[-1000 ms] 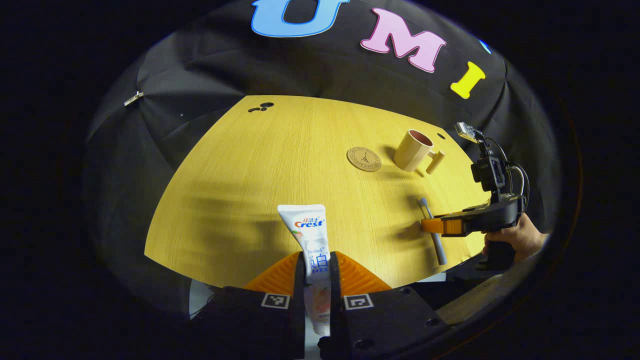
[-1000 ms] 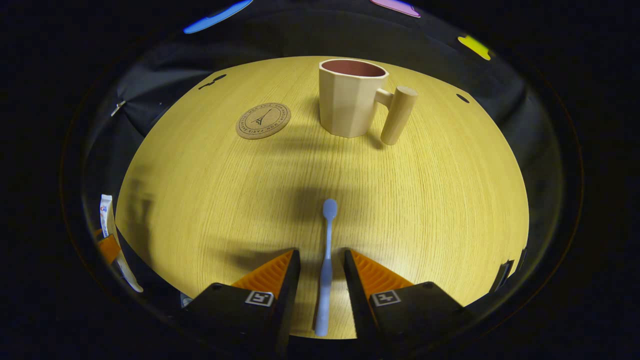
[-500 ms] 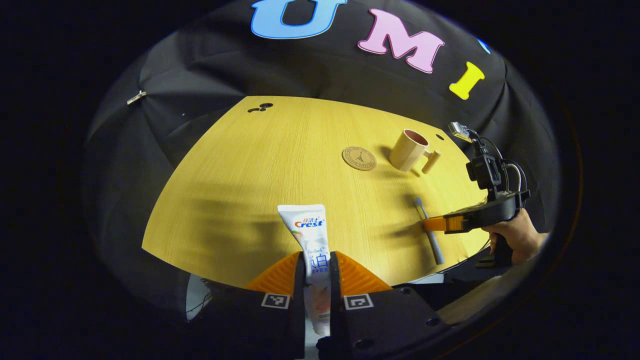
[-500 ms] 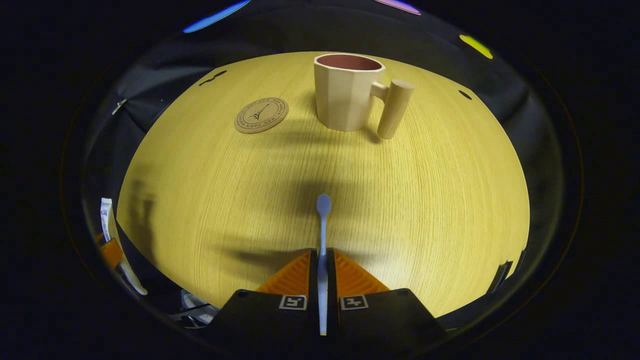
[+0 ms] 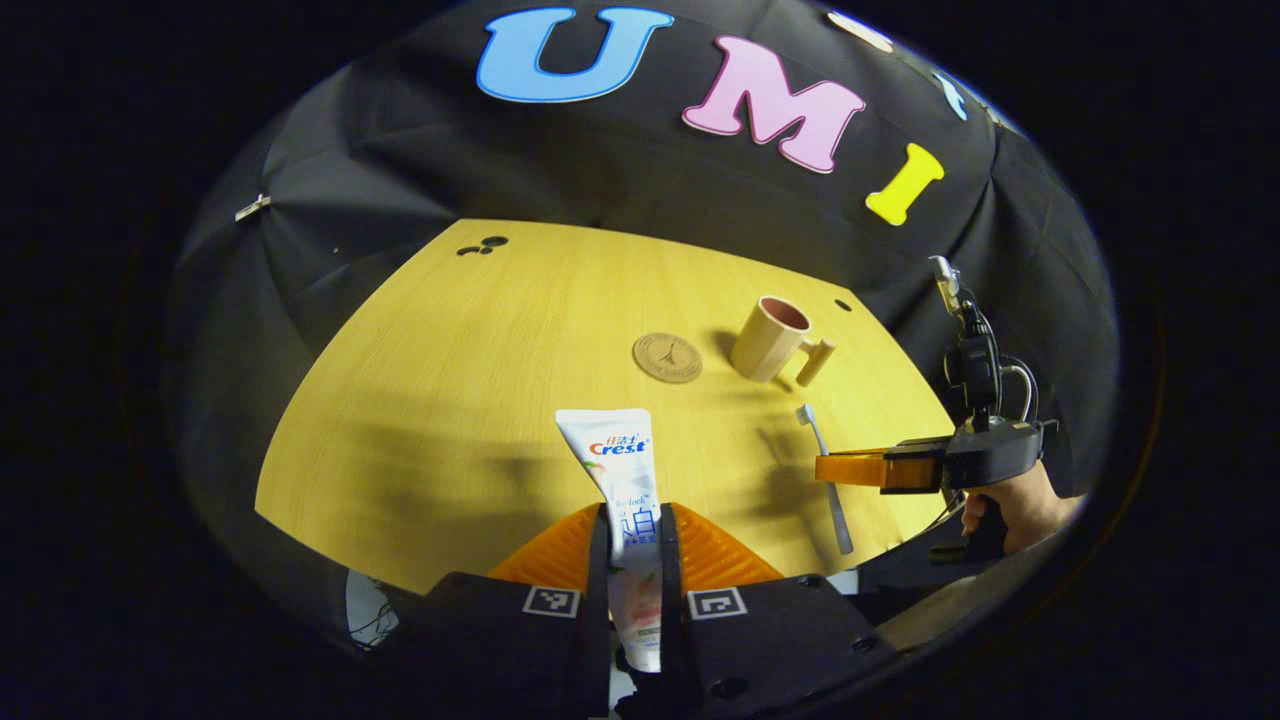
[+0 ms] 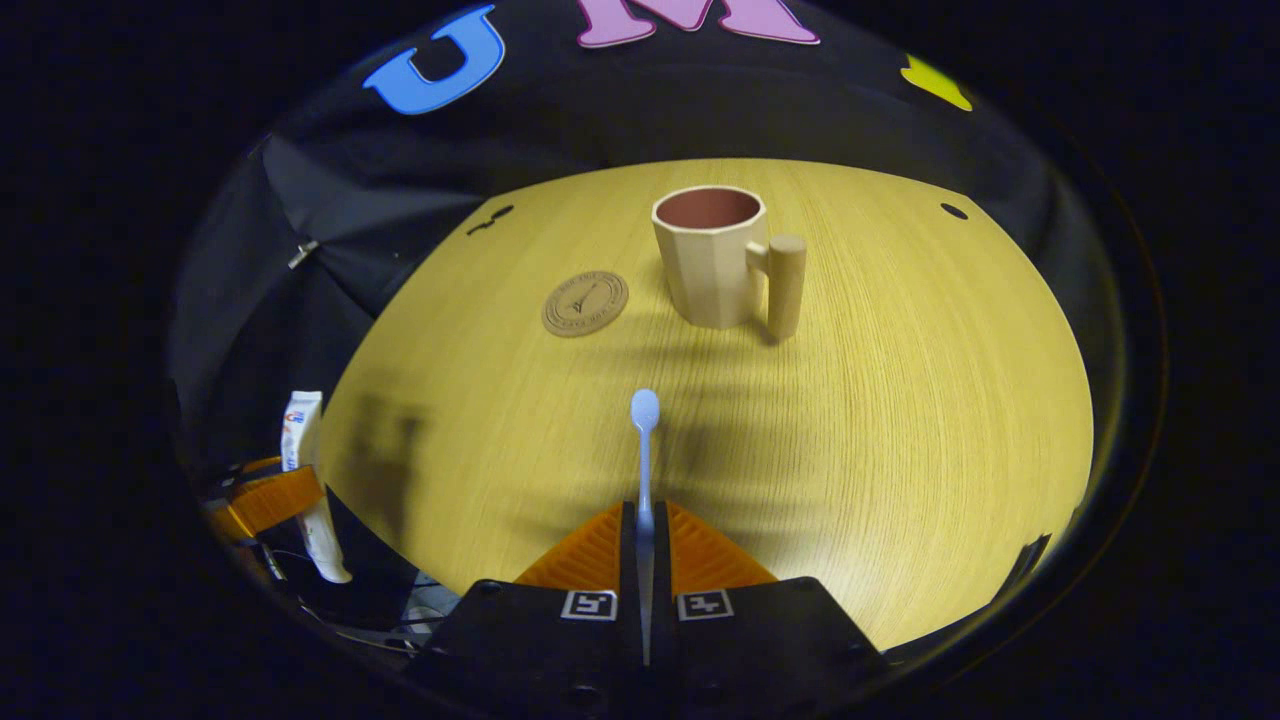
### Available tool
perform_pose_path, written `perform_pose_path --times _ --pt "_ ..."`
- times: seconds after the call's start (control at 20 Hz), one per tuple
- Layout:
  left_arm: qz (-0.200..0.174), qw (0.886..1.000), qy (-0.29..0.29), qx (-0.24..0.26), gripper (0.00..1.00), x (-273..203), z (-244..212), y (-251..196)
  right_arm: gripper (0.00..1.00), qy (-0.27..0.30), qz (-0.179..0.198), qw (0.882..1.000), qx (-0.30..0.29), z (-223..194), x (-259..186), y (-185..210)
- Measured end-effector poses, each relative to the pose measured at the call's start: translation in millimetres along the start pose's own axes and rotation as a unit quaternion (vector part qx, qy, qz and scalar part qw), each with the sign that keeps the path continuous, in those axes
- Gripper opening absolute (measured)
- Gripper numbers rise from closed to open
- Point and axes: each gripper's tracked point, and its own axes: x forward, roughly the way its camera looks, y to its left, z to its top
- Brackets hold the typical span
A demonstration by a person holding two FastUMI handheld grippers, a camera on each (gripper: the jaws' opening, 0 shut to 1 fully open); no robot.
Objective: Put the toothbrush and toothpaste on the desktop into the cup, then pick up the cup and place it on the coaster on the desktop.
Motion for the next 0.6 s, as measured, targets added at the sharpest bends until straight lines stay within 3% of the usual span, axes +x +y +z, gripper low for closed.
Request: perform_pose_path --times 0.6 --pt "-0.077 0.992 -0.092 0.036 0.24 45 113 -95 0.07 -0.054 0.039 0.997 0.042 38 -43 -32"
